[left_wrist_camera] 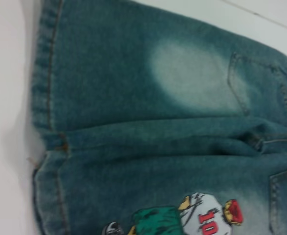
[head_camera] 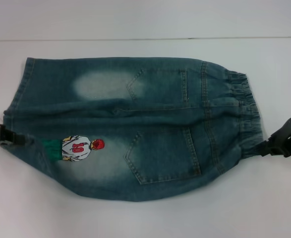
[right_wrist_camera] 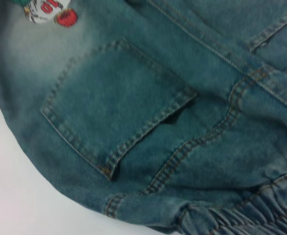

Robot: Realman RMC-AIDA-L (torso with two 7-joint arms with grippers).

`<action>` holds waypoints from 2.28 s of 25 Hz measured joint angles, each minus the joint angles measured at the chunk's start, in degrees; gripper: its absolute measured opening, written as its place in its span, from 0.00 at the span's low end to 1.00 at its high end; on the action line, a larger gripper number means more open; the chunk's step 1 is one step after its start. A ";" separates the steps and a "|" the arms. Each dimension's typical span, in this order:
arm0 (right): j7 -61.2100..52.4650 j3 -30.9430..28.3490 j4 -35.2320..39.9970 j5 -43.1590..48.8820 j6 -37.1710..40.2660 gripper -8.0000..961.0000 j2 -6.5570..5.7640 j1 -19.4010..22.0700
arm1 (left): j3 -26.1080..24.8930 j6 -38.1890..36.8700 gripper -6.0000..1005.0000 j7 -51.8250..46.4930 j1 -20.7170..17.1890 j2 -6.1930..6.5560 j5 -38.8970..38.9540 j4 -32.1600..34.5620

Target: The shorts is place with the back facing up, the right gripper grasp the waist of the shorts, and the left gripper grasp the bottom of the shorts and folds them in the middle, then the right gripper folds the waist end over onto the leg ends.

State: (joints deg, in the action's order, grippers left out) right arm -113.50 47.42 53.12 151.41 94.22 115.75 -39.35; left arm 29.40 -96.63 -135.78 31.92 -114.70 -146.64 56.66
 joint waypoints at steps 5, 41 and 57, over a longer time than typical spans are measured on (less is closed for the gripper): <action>0.78 -5.18 0.90 -3.66 1.49 0.06 -1.36 1.26 | -0.62 1.50 0.01 0.00 0.34 0.85 1.49 -0.33; 16.54 -15.42 -25.59 -31.35 -43.99 0.13 3.65 -1.57 | -0.81 46.06 0.01 14.54 4.77 -5.73 16.68 -12.36; 21.39 -15.41 -26.69 -37.28 -48.15 0.16 3.78 -1.91 | 3.75 56.66 0.01 15.24 5.84 -6.05 17.45 -14.64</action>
State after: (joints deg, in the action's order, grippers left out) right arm -92.11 32.01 26.42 114.12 46.07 119.53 -41.26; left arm 33.15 -39.97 -120.54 37.76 -120.75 -129.19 42.02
